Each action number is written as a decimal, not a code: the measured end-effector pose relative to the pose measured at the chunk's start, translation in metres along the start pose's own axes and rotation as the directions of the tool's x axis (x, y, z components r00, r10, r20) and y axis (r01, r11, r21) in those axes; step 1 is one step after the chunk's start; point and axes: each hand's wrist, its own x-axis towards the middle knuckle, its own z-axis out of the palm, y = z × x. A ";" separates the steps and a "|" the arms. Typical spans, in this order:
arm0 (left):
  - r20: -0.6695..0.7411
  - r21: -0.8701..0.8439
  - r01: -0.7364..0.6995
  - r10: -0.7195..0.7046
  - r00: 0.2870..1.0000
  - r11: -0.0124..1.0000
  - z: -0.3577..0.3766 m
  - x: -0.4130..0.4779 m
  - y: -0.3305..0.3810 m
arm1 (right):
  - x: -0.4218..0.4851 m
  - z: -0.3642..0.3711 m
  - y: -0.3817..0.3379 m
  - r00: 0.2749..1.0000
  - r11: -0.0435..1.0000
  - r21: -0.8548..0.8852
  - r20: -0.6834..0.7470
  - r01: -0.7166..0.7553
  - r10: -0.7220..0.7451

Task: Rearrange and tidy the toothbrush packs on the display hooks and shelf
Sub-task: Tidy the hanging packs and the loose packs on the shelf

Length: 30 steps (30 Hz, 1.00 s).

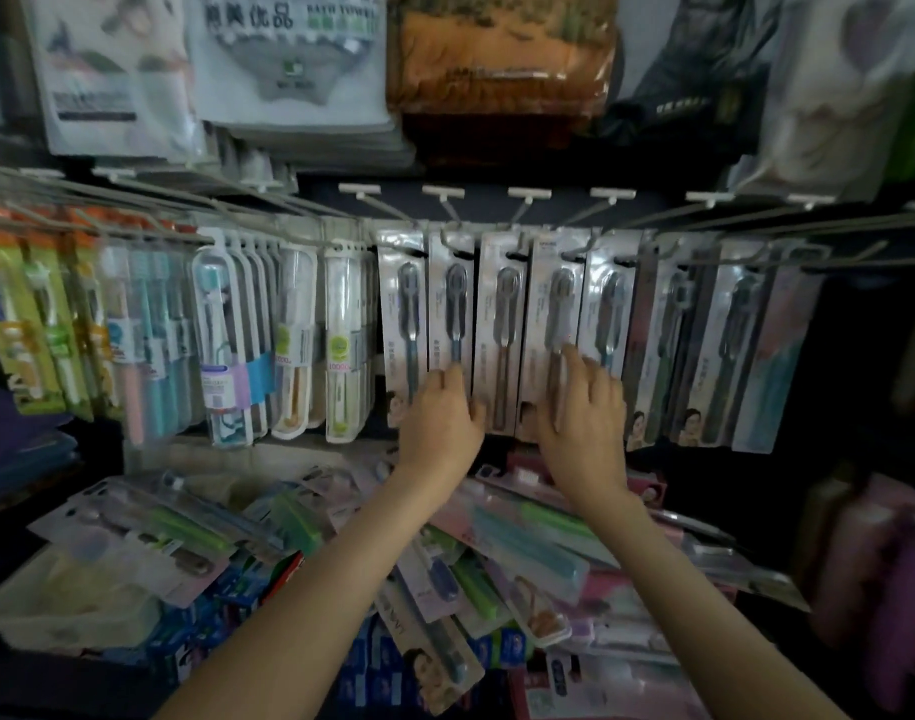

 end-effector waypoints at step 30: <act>0.003 -0.223 0.166 -0.170 0.985 0.961 0.004 0.040 0.020 | 0.040 0.000 0.027 0.965 0.904 0.367 0.219 -0.218 0.144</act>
